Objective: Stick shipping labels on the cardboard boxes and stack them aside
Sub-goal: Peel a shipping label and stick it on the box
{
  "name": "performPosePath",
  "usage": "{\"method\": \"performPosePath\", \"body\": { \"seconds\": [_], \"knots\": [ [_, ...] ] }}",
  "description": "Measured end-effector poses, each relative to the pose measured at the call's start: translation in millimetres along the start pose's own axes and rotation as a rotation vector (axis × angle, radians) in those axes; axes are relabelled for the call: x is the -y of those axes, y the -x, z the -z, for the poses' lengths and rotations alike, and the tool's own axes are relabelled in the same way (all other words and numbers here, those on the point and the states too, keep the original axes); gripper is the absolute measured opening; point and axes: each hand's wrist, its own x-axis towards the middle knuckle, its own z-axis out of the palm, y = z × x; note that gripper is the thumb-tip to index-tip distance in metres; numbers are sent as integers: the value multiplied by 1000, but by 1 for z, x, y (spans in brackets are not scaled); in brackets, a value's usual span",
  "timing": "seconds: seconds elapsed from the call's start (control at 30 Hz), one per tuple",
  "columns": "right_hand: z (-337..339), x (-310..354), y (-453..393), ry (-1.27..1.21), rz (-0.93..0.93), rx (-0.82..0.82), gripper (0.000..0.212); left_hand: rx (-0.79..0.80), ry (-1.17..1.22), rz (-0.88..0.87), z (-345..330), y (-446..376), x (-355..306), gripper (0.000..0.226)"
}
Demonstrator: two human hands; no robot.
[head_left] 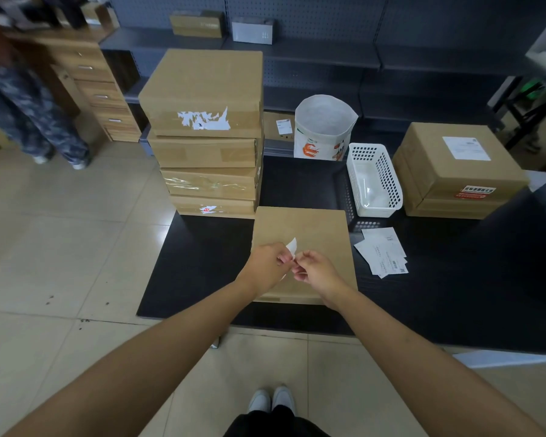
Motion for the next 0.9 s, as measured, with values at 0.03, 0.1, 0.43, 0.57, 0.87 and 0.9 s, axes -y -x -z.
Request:
{"method": "performPosePath", "body": {
  "seconds": [0.03,0.1,0.43,0.57,0.87,0.9],
  "knots": [
    [0,0,0,1,5,7,22,-11,24,12,0,0,0,12],
    [-1,0,0,-3,10,17,23,-12,34,17,1,1,0,14],
    [0,-2,-1,-21,42,27,19,0,16,22,4,0,2,15],
    [2,-3,0,-10,56,27,17,20,-15,15,7,0,2,16],
    [2,-3,4,64,58,-17,15,44,-66,-31,7,1,4,18],
    [2,-3,4,75,62,-21,15,48,-71,-33,7,1,4,19]
  ]
}}
